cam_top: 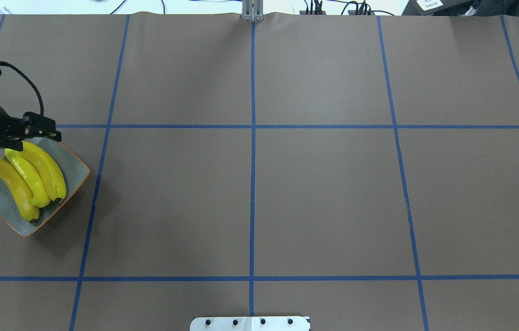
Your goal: Transfer all bananas from basket to plate
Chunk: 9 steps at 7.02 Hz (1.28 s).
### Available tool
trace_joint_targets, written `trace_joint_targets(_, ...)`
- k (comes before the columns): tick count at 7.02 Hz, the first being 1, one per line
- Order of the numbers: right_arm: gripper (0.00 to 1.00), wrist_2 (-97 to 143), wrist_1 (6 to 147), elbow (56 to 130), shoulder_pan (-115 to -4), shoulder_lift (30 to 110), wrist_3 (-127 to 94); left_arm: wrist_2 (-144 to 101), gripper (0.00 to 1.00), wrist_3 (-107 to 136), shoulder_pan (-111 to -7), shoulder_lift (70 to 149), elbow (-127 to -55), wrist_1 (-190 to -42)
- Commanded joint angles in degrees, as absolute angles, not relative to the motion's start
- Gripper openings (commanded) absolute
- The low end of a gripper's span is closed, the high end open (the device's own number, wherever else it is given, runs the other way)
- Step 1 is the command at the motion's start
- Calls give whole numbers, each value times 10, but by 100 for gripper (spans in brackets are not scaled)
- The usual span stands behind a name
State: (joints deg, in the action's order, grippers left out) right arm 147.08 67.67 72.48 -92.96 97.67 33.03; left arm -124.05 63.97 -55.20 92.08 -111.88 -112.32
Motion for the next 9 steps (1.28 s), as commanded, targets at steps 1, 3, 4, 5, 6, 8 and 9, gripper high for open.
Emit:
trace_joint_targets(1,0,1477,678,732,-939,976,331,-1241,100,641,-552,922,-1119,-1123)
trace_joint_targets(3,0,1477,700,760,-959,976,332,-1241,100,652,-551,925,-1119,-1125)
trace_joint_targets(4,0,1477,732,792,-975,976,333,-1241,100,658,-550,926,-1119,-1126)
trace_joint_targets(5,0,1477,747,808,-990,976,333,-1241,100,665,-549,928,-1119,-1126)
trace_joint_targets(6,0,1495,758,809,-997,975,332,-1241,100,665,-549,928,-1120,-1126)
trace_joint_targets(8,0,1515,848,842,-1009,937,320,-1241,100,683,-547,946,-1118,-1127)
trace_joint_targets(9,0,1526,891,878,-1009,923,280,-1241,100,704,-546,960,-1114,-1126)
